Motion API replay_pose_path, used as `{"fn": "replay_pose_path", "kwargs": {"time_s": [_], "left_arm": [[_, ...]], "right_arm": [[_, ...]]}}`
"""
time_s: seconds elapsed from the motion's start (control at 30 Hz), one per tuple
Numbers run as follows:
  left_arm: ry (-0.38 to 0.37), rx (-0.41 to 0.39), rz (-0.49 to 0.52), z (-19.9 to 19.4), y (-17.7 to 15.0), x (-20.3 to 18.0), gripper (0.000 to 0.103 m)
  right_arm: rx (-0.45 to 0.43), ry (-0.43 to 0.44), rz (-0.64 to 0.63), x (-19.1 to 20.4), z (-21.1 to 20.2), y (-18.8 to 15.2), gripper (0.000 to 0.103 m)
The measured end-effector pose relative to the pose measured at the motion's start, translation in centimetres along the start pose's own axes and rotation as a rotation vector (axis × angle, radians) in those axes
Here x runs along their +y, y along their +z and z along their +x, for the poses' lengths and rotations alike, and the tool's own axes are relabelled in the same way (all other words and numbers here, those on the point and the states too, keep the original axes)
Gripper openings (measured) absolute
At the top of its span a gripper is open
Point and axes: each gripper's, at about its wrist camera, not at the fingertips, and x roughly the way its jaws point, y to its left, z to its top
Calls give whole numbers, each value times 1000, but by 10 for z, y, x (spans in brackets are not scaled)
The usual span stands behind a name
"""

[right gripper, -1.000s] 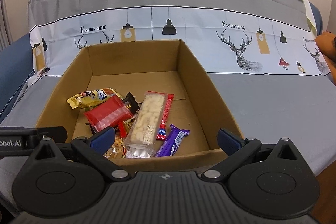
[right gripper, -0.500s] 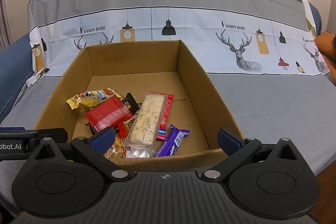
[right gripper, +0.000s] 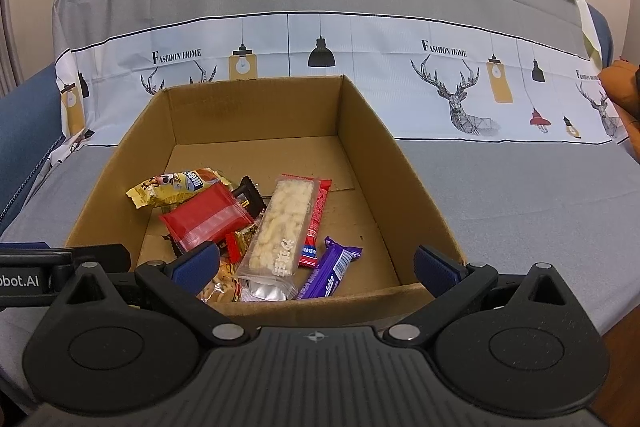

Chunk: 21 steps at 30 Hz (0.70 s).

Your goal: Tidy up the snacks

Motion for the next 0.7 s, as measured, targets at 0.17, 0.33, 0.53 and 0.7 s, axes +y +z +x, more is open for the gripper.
{"fn": "replay_pose_path", "kwargs": {"time_s": [0.17,0.33,0.53,0.7], "left_arm": [[-2,-1,5,1,-1,-1,103],[-5,2,5,1,-1,-1,103],[-7,-1,12,2,-1,-2,103],[-10,1,11,2,-1,-2,103]], "right_arm": [[2,-2,4,0,0,0,102],[6,-1,9,0,1,-1,102],[13,0,12,-1,3,-1,102],[14,-1,13,-1,4,-1,102]]}}
